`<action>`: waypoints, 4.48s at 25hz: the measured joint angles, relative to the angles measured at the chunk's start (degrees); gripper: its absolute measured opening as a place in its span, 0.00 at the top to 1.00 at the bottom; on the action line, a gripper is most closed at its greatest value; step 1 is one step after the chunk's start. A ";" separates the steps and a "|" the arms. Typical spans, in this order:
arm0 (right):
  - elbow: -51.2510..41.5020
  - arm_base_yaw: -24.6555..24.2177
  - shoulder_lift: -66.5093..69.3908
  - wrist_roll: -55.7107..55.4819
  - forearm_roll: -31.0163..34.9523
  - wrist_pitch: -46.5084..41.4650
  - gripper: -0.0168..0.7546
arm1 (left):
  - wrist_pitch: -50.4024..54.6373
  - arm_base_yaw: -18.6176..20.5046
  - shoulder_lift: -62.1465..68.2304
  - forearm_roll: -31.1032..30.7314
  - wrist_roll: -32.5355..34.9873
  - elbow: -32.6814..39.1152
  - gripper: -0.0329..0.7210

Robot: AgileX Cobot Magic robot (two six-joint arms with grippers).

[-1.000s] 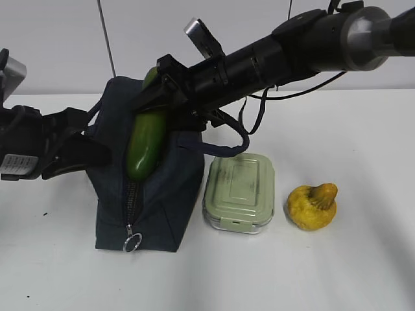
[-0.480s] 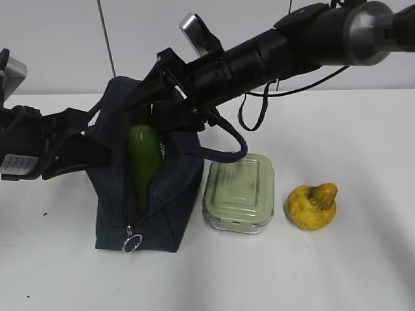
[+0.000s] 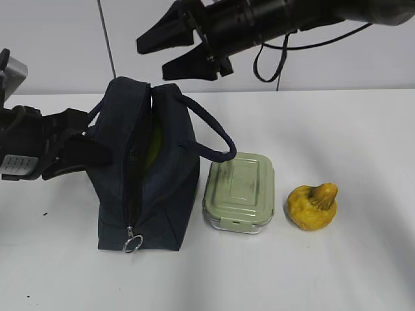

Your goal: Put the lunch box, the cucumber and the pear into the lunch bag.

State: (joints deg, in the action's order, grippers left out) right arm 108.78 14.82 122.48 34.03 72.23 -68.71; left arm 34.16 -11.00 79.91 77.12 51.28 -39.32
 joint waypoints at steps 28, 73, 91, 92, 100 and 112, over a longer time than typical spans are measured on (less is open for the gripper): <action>-22.83 -6.57 -31.76 -24.45 -58.76 -2.64 0.35 | 0.34 0.00 0.00 0.00 0.02 0.00 0.98; -42.43 -3.28 -25.42 -19.47 -60.02 15.47 0.41 | 1.39 0.00 0.00 0.00 0.06 0.00 0.98; -42.43 -3.28 -19.83 -21.65 -62.17 19.72 0.58 | 1.49 0.00 0.00 0.00 0.06 0.00 0.98; -42.43 -3.28 -19.83 -21.65 -62.17 19.72 0.60 | 1.49 0.00 0.00 0.00 0.06 0.00 0.98; -42.19 -3.28 -20.08 -21.69 -62.07 18.66 0.65 | 1.49 0.00 0.00 0.00 0.06 0.00 0.98; -35.35 -3.28 -33.44 0.82 -34.10 16.95 0.65 | 1.49 0.00 0.00 0.00 0.06 0.00 0.98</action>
State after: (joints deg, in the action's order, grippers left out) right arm 73.43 11.55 89.04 34.85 38.13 -51.75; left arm 35.65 -11.00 79.91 77.12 51.35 -39.32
